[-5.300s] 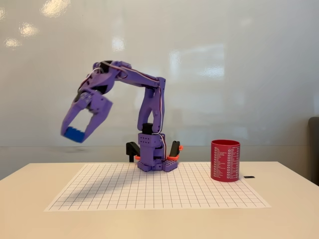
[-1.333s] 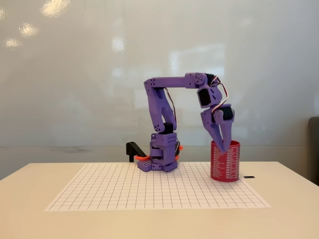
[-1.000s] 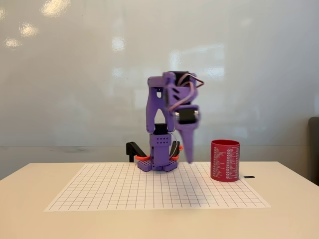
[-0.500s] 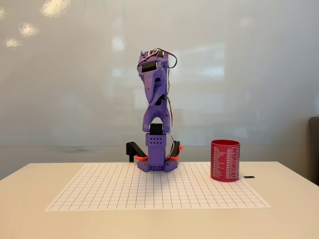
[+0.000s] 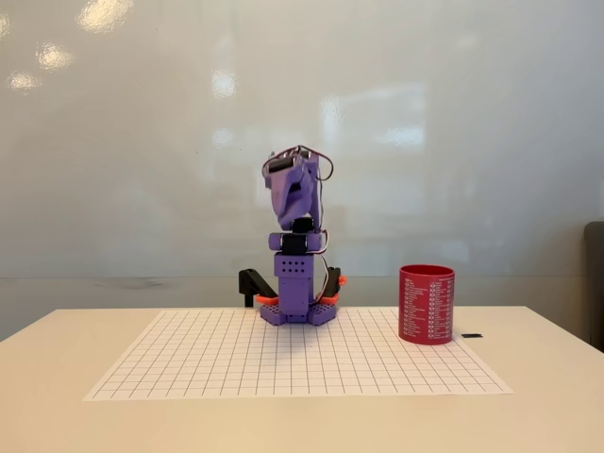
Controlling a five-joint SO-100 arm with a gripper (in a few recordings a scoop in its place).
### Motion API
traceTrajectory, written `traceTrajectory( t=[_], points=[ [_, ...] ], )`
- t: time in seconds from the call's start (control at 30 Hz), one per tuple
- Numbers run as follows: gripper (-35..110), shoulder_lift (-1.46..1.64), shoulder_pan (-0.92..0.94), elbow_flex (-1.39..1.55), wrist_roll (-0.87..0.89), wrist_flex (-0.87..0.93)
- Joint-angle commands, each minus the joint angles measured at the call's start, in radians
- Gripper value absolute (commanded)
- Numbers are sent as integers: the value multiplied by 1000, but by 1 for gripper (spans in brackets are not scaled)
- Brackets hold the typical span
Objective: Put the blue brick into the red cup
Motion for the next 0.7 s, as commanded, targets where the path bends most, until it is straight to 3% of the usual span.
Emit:
traceTrajectory(
  t=[0.0, 0.2, 0.67],
  points=[
    [-1, 6, -43, 58, -11, -28],
    [-1, 6, -213, 298, -51, -2],
    [-1, 8, -215, 417, -135, 107]
  ],
)
